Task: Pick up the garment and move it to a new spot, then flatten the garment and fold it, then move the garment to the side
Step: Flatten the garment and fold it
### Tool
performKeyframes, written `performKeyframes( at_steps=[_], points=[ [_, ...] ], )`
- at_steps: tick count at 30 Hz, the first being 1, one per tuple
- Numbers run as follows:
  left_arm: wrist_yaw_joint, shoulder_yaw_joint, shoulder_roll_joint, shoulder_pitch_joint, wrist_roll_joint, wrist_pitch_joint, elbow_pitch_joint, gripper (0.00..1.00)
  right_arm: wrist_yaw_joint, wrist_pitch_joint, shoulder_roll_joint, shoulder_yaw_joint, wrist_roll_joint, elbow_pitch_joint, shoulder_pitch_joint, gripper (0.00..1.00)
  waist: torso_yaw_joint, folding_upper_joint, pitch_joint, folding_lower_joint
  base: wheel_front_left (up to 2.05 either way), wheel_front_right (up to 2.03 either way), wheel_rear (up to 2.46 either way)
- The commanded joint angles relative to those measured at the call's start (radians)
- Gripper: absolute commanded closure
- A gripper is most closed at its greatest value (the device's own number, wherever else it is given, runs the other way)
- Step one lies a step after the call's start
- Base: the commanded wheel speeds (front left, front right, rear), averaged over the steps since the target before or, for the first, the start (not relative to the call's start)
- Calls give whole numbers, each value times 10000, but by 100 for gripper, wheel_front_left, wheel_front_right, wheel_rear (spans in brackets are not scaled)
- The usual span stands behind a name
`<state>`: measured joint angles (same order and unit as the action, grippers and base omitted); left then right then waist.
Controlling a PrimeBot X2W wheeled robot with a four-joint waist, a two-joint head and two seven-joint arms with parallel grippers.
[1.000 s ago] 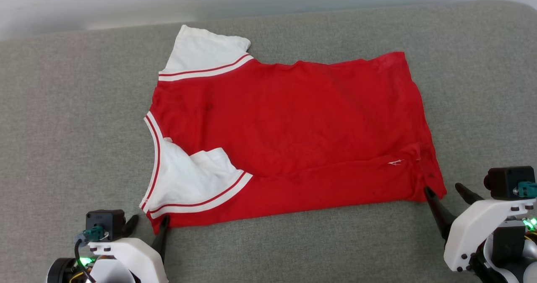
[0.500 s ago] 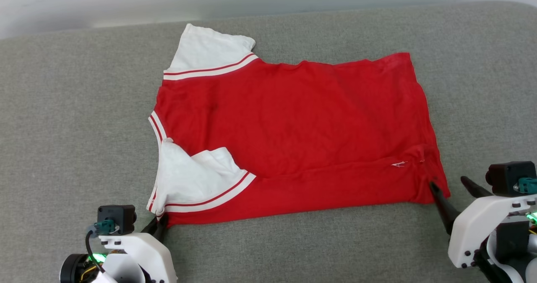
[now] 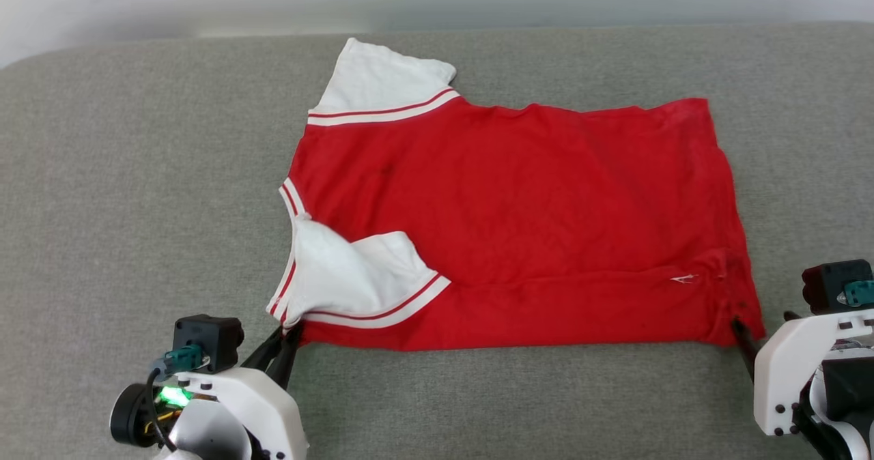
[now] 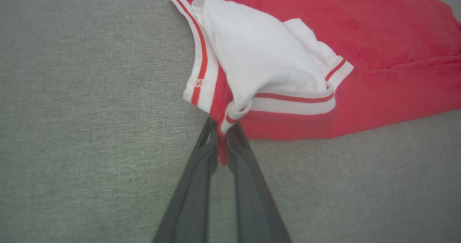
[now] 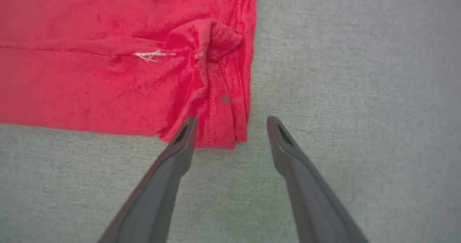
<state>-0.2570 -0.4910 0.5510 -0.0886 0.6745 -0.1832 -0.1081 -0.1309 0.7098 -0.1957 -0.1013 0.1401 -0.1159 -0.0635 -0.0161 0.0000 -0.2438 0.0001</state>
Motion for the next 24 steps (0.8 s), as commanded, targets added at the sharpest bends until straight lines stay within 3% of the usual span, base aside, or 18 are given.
performKeyframes(
  at_steps=[1, 7, 15, 16, 18, 24],
  points=[
    [-81, -32, 13, -137, -85, -46, -247, 100, 4, 159, -114, -19, -90, 177, -179, 0, -137, 0, -142, -1, 0, 0, 0],
    [-170, -132, 44, -297, -263, -199, -947, 100, 4, 706, -281, -21, -187, 802, -428, 0, -422, 0, -473, -1, 0, 0, 0],
    [-214, -246, 87, -343, -282, -349, -998, 100, 1, 834, -35, 224, 324, 1678, -447, 0, -661, 0, -764, -1, 0, 0, 0],
    [-215, -283, 119, -333, -303, -410, -973, 100, -13, 934, 9, 246, 399, 1800, -387, 5, -683, 0, -769, -1, 0, 0, 0],
    [-208, -325, 134, -347, -275, -484, -950, 100, -13, 1001, -36, 244, 443, 1933, -266, 100, -721, 0, -766, -1, 0, 0, 0],
    [-252, -380, 287, -190, -174, -785, -796, 100, 6, 812, -178, -37, 507, 1942, -118, 100, -639, 0, -515, -1, 0, 0, 0]
  ],
)
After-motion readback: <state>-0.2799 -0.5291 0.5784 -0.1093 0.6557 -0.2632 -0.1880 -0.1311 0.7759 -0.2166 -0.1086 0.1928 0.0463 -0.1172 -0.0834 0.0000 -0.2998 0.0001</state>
